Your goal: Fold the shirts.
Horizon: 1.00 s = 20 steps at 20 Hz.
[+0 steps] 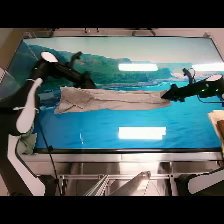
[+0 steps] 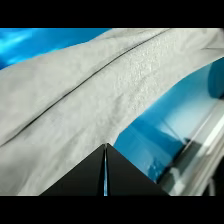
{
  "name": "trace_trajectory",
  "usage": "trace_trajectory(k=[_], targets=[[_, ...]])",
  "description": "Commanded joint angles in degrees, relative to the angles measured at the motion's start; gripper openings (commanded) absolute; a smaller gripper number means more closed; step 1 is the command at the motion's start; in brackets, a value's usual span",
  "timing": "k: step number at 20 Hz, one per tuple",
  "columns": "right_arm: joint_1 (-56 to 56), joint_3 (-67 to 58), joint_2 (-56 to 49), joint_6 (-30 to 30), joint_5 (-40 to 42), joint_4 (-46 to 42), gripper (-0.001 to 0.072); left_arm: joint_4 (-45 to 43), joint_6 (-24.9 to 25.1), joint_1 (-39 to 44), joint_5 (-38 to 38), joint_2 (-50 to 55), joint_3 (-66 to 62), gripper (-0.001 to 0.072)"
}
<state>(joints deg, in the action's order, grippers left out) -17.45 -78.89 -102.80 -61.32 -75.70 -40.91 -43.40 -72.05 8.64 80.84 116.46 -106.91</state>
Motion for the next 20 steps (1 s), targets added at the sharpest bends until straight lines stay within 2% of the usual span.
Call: trace_trajectory(k=[1, 4, 7, 13, 15, 17, 19, 20], targets=[[-2.25, -5.14, 4.55, -1.77, -9.33, 0.72, 0.0014, -7.74, -3.43, 11.1, -2.91, 5.81, -4.9, -0.0001], [-4.15, -10.16, 8.52, -1.75, -16.09, 5.68, 0.0014, -12.44, -7.15, 17.38, -1.29, 11.21, -11.93, -0.0001], [-4.33, -11.8, 11.28, -1.7, -19.58, 11.63, 0.0014, -11.47, -8.57, 21.05, -5.79, 11.98, -10.88, 0.0001], [-0.72, -11.8, 13.25, -1.95, -24.44, 17.97, 0.0014, -1.68, -8.57, 22.56, -14.29, 11.96, -10.21, 0.0002], [1.97, -11.8, 13.14, -3.5, -23.02, 17.77, 0.0014, 2.67, -8.33, 21.75, -12.44, 11.63, -12.39, 0.0], [6.12, -11.8, 13.14, -5.01, -18.8, 17.73, 0.0014, 10.69, -3.96, 19.28, -8.55, 8.35, -12.44, -0.0001], [12.09, -11.8, 13.11, -5.6, -11.93, 17.44, 0.0014, 16.22, 0.02, 14.34, -5.16, 1.77, -9.51, -0.0001], [15.74, -11.8, 13.03, -5.66, -7.15, 17.07, 0.0014, 16.35, 0.72, 11.13, -3.78, -1.84, -8.0, -0.0001]])
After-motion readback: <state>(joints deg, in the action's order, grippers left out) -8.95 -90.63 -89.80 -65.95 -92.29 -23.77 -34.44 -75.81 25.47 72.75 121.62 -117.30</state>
